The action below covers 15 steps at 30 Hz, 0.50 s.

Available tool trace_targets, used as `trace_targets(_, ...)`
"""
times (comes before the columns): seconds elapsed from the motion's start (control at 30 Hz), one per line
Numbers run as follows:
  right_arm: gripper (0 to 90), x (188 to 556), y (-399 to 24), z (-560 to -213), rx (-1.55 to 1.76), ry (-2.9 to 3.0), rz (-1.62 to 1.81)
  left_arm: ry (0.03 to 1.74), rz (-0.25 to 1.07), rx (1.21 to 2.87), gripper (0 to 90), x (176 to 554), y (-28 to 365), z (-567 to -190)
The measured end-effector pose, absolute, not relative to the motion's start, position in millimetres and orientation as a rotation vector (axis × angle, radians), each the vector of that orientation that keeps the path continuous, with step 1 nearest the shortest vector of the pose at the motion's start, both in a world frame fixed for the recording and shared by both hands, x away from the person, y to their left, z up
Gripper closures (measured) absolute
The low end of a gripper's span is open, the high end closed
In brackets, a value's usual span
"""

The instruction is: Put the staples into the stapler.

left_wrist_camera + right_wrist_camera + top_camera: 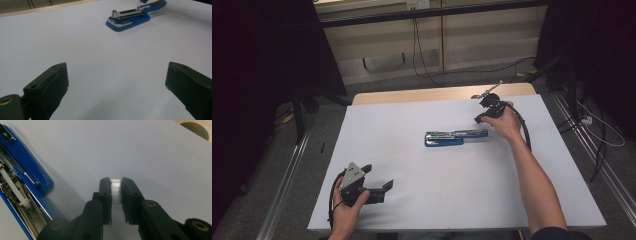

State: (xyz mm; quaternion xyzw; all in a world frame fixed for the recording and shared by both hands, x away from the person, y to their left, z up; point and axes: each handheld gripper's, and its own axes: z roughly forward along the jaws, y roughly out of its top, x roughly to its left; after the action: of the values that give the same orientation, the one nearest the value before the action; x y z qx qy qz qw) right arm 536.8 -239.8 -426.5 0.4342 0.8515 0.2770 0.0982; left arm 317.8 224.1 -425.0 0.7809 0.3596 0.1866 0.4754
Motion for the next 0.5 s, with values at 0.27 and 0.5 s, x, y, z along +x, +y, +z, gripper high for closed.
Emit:
trace_targets(0.27, 79.4, 533.2, -238.0, -419.1, 1.245, 2.488, 0.851, 0.883, 0.459, 1.905, 4.8, 318.1, 224.9, -425.4)
trace_targets(0.5, 79.4, 530.5, -233.3, -413.4, 1.21, 2.483, 0.899, 0.904, 0.465, 1.897, 4.8, 318.3, 225.8, -425.3)
